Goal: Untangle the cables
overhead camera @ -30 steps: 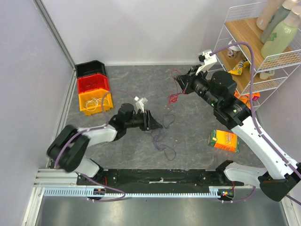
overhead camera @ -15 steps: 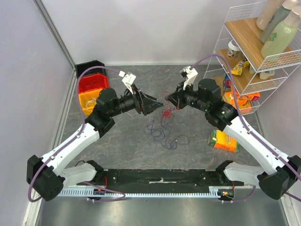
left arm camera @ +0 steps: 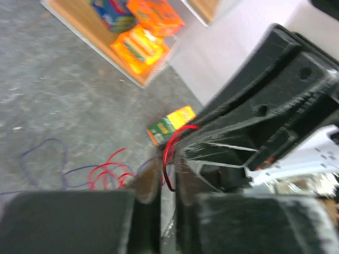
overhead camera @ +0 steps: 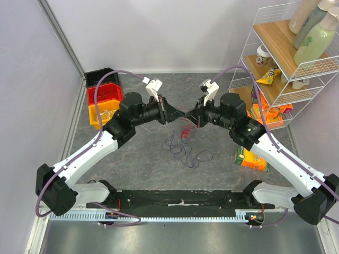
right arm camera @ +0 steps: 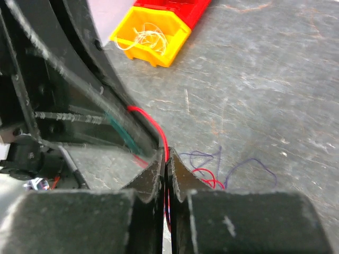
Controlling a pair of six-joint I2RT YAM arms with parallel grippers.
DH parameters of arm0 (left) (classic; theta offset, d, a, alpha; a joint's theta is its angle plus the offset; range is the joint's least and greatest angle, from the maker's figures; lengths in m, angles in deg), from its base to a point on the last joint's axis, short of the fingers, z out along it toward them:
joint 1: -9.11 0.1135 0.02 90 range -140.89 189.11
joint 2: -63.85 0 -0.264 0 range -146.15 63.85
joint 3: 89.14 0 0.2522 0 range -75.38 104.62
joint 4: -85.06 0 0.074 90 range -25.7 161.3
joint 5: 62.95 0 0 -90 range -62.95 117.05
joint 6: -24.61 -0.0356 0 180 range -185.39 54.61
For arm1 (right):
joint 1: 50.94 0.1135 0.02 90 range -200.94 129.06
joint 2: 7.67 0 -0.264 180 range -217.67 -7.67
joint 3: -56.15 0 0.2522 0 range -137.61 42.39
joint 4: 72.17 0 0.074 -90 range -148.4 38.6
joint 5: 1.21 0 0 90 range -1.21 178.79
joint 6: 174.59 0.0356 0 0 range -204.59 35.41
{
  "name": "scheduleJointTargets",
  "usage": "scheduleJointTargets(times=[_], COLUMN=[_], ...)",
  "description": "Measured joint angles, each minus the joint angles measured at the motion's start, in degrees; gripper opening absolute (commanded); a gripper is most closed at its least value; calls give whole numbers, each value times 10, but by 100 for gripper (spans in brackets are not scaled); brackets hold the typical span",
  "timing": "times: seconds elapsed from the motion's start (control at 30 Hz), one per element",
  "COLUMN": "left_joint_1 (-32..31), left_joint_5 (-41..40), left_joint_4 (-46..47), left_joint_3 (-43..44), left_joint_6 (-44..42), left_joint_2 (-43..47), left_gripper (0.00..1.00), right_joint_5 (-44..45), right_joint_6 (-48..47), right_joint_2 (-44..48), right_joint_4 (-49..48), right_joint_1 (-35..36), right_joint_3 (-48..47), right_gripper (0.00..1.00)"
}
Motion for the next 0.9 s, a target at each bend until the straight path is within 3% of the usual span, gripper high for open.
scheduleJointTargets(times=[0.33,0.7,0.8,0.9], left_joint_1=[-12,-13,-12,-12], left_joint_5=[-43,-26,-26,-30], left_joint_4=[-59,-66,-76,-81], left_joint_3=[34,151,196,219], left_joint_6=[-18,-14,-15,-15], left_joint_2=[66,139,137,132], left_gripper=[2,2,2,2], right_joint_5=[83,120,120,120], right_joint_6=[41,108,117,114], right_joint_2=[-9,-184,-193,-176], right_joint_4=[-47,-190,-203,-197], right_joint_1=[17,17,17,16], right_joint_3=[74,144,179,201], right_gripper=[29,23,28,44])
